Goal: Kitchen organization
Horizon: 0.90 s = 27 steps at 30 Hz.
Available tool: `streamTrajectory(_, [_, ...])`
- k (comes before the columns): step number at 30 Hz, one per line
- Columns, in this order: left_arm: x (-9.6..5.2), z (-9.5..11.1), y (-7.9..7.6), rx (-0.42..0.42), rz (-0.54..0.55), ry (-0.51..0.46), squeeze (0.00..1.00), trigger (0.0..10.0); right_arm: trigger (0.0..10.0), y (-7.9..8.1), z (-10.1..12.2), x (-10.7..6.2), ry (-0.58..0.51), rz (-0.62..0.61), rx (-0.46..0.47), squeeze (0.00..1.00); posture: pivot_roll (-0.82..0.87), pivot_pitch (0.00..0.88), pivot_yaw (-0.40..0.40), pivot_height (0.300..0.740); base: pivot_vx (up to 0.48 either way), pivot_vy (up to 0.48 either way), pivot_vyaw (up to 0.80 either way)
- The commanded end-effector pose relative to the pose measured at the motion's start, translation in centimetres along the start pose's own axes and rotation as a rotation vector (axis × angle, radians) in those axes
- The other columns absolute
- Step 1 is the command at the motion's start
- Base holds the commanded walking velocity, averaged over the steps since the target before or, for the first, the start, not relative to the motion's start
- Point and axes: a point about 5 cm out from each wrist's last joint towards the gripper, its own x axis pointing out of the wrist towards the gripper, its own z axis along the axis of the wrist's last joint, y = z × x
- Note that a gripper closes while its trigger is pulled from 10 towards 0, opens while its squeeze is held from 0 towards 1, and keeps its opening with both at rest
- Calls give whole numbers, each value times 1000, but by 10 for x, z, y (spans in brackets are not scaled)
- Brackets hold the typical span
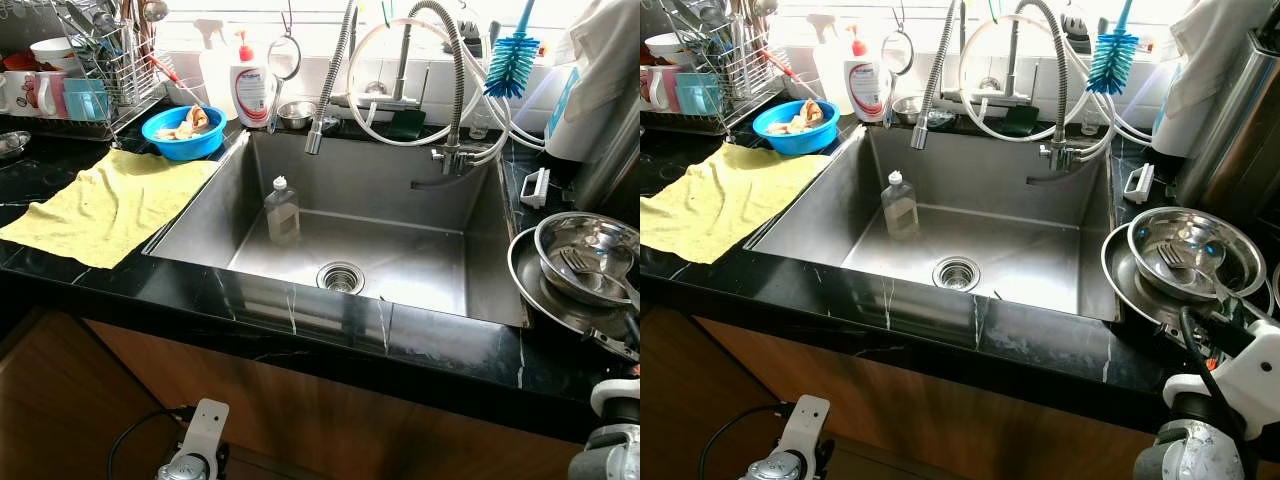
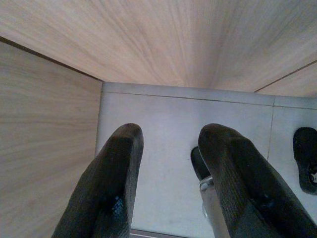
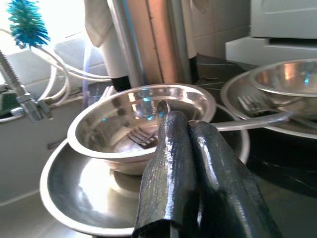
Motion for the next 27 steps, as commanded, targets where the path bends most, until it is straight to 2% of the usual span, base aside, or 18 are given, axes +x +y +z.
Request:
streamTrajectory(1, [-1, -3, 5, 24, 12, 17, 0, 10000, 0, 7, 0, -1, 1, 24, 55, 0, -173, 0, 35, 740, 0, 0, 0])
streamTrajectory(5, [-1, -3, 5, 25, 12, 17, 0, 10000, 275, 13, 5, 0, -22, 68, 67, 0, -173, 0, 35, 740, 0, 0, 0])
streamTrajectory(6, [-1, -3, 5, 26, 13, 16, 0, 10000, 10000, 14, 6, 0, -31, 78, 62, 0, -173, 0, 34, 740, 0, 0, 0])
streamTrajectory(12, [0, -1, 4, 25, 12, 11, 0, 10000, 10000, 16, 22, 3, -115, 81, 54, 0, -174, 0, 36, 740, 0, 0, 0])
streamTrajectory(15, [0, -1, 3, 25, 12, 12, 0, 10000, 10000, 16, 47, 12, -218, 62, 9, 0, -174, 0, 36, 740, 0, 0, 0])
streamTrajectory(17, [0, -2, 3, 25, 12, 13, 0, 10000, 10000, 22, 61, 17, -276, 105, 4, 0, -174, 0, 36, 740, 0, 0, 0])
streamTrajectory(18, [0, -2, 3, 25, 12, 13, 0, 10000, 10000, 31, 63, 23, -258, 199, -4, 0, -184, 0, 36, 740, 0, 0, 0])
streamTrajectory(19, [0, -2, 3, 25, 12, 13, 0, 10000, 10000, 31, 63, 23, -258, 199, -4, 0, -184, 0, 36, 740, 0, 0, 0])
streamTrajectory(20, [0, -2, 2, 24, 12, 14, 0, 10000, 10000, 37, 52, 29, -180, 268, -124, 0, -195, 0, 35, 740, 0, 0, 0])
streamTrajectory(21, [0, -2, 2, 23, 11, 14, 0, 10000, 10000, 39, 50, 30, -184, 297, -152, 0, -190, 0, 33, 740, 0, 0, 0])
streamTrajectory(22, [0, -2, 2, 22, 11, 13, 0, 10000, 10000, 39, 50, 30, -192, 317, -163, 0, -190, 0, 33, 740, 0, 0, 0])
streamTrajectory(24, [0, -1, 1, 15, 12, 11, 0, 10000, 10000, 50, 42, 31, -146, 477, -217, 0, -187, 0, 28, 740, 0, 0, 0])
streamTrajectory(25, [0, -1, 1, 15, 12, 11, 0, 10000, 10000, 50, 42, 31, -146, 477, -217, 0, -187, 0, 28, 740, 0, 0, 0])
streamTrajectory(27, [0, -1, 1, 12, 12, 11, 0, 10000, 10000, 58, 42, 31, -134, 564, -229, 0, -187, 0, 28, 740, 0, 0, 0])
